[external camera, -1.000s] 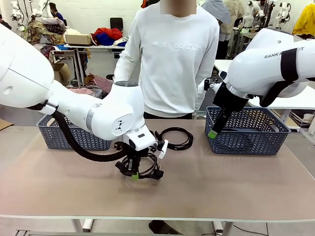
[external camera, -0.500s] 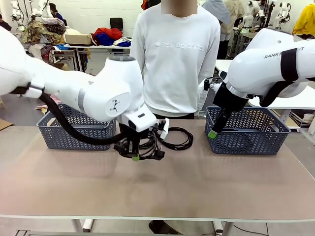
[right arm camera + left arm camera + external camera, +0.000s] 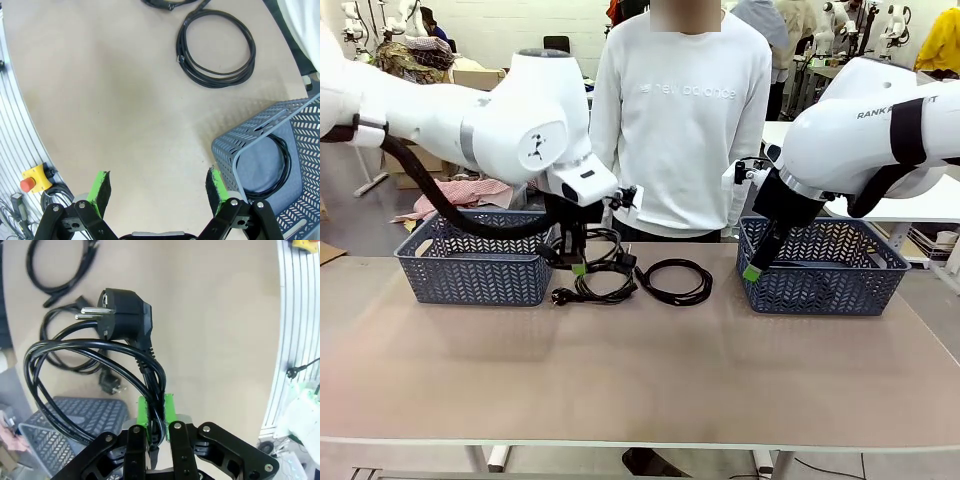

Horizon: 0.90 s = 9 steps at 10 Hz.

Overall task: Organize the cables according to human instructions.
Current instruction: Pick up a bundle of cables and place it in the basket indicated by the human.

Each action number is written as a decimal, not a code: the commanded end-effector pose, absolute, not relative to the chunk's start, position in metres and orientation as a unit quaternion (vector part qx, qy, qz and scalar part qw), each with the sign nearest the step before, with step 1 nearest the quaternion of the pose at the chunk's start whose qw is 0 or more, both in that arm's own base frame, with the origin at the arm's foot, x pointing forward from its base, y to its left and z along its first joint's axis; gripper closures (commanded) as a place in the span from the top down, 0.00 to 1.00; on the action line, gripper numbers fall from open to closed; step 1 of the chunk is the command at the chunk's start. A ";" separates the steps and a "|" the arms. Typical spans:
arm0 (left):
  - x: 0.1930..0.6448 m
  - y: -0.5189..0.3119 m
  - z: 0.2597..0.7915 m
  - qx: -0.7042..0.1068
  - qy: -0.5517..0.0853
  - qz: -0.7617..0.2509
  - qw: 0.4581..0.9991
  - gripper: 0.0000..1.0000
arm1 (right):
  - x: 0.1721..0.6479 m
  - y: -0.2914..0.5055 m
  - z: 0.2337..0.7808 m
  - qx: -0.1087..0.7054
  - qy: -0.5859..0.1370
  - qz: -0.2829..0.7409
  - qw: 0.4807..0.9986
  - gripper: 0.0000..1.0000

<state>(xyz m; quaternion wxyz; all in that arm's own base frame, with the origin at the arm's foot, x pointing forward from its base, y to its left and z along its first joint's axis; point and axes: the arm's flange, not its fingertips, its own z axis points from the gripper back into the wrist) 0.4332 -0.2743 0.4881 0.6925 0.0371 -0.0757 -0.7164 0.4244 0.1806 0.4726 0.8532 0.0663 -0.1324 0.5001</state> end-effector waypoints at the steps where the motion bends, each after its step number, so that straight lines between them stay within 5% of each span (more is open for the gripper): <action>1: 0.459 -0.274 0.497 0.044 -0.068 -0.720 0.689 0.00 | 0.426 0.182 0.475 0.064 -0.134 0.499 0.854 1.00; 9: 0.460 -0.270 0.494 0.036 -0.075 -0.712 0.697 0.00 | 0.426 0.182 0.475 0.064 -0.134 0.499 0.854 1.00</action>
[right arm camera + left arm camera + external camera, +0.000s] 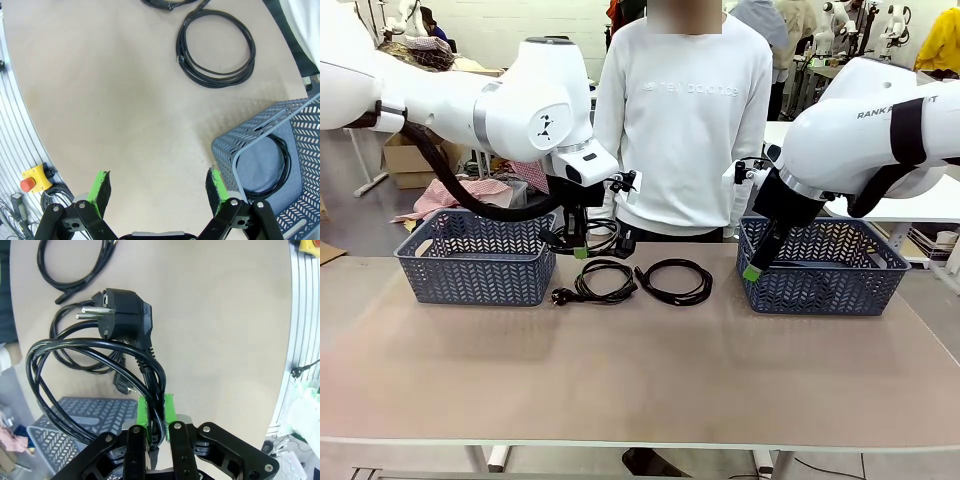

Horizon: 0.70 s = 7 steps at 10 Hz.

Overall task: Organize the cables according to human instructions.
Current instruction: Pick up a bundle of cables and place it in the basket indicated by the human.

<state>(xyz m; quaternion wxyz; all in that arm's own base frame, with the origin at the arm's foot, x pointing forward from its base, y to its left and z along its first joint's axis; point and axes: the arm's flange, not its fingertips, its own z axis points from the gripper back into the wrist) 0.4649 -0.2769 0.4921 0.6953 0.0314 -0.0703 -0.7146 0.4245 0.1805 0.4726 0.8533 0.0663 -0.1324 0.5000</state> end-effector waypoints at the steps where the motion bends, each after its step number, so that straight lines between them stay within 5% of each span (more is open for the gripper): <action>1: 0.465 -0.277 0.492 0.031 -0.070 -0.715 0.695 0.15 | 0.426 0.182 0.475 0.064 -0.134 0.499 0.854 1.00; 7: 0.494 -0.190 0.509 0.057 -0.088 -0.701 0.705 0.15 | 0.426 0.182 0.475 0.064 -0.134 0.499 0.854 1.00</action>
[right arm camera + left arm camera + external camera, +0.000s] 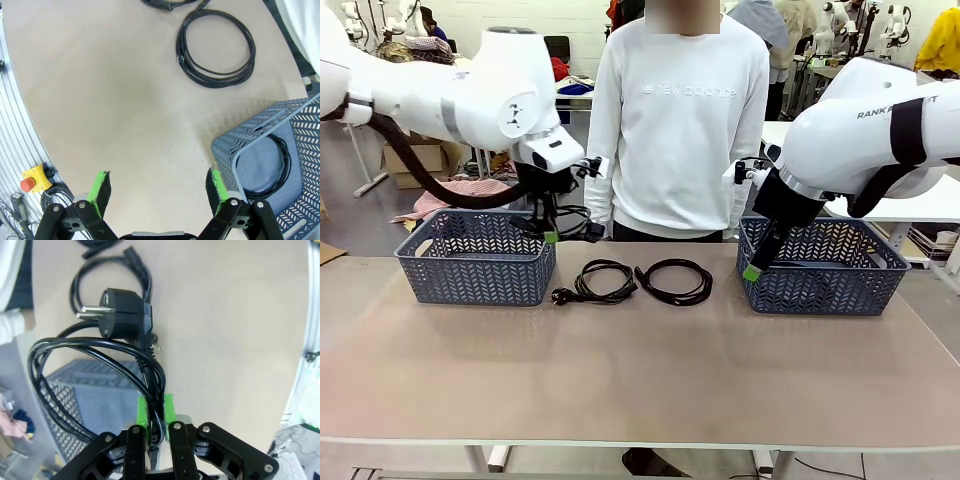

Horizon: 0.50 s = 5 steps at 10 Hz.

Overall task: Organize the cables according to human instructions.
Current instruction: Pick up a bundle of cables and place it in the basket indicated by the human.

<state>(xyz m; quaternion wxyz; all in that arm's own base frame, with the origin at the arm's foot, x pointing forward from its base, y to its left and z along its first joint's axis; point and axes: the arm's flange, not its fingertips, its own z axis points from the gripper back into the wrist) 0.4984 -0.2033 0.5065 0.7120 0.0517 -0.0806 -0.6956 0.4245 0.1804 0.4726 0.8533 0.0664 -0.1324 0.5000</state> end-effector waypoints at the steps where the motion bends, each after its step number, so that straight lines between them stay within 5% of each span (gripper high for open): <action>1: 0.497 -0.171 0.509 0.053 -0.091 -0.701 0.705 0.15 | 0.426 0.182 0.475 0.064 -0.134 0.499 0.854 1.00; 5: 0.516 -0.111 0.499 0.070 -0.090 -0.694 0.711 0.15 | 0.426 0.182 0.475 0.064 -0.134 0.499 0.854 1.00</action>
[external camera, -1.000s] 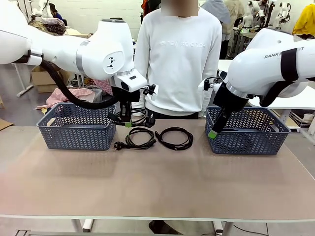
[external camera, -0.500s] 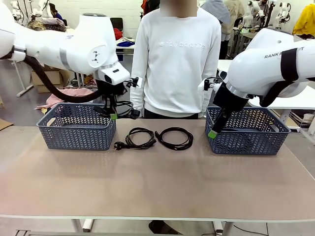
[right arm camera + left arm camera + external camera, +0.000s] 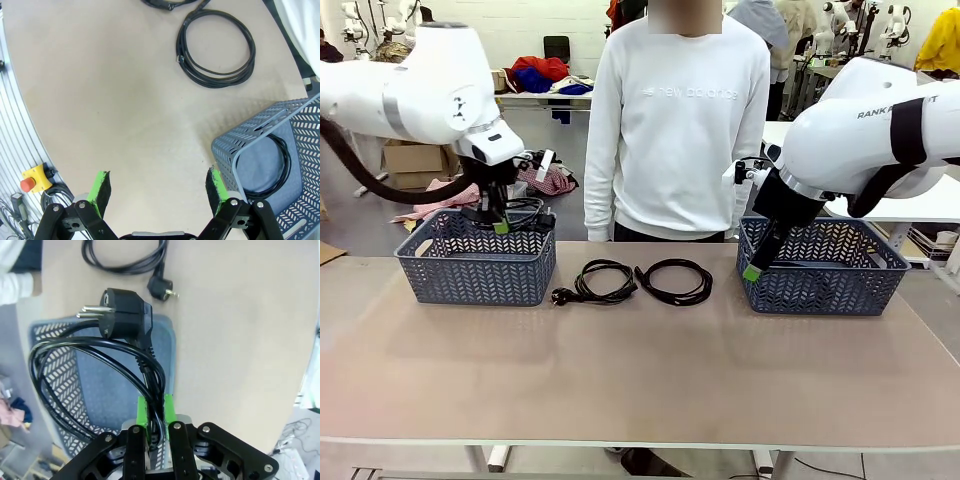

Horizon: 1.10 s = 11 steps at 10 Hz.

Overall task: Organize the cables according to human instructions.
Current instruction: Pick up a bundle of cables and place it in the basket indicated by the human.

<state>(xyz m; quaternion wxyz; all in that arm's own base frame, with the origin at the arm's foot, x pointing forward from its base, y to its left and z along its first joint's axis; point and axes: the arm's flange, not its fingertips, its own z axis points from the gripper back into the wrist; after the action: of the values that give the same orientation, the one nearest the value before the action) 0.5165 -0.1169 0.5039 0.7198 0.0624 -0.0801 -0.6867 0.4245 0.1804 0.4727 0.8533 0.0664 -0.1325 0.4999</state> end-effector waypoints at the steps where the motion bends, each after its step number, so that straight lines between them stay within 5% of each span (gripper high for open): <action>1: 0.522 -0.103 0.495 0.076 -0.092 -0.695 0.709 0.15 | 0.426 0.182 0.475 0.064 -0.134 0.499 0.854 1.00; 9: 0.560 -0.075 0.461 0.075 -0.086 -0.667 0.737 0.15 | 0.426 0.182 0.475 0.064 -0.134 0.499 0.854 1.00; 10: 0.562 -0.074 0.459 0.073 -0.083 -0.669 0.735 0.32 | 0.426 0.182 0.475 0.064 -0.134 0.499 0.854 1.00; 11: 0.563 -0.072 0.459 0.070 -0.082 -0.668 0.737 0.34 | 0.426 0.182 0.475 0.064 -0.134 0.499 0.854 1.00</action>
<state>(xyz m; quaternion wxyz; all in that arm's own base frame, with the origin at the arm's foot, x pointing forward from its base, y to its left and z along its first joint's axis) 0.5589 -0.0759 0.4546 0.7362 0.0668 -0.0834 -0.6683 0.4245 0.1804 0.4727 0.8533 0.0664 -0.1325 0.5000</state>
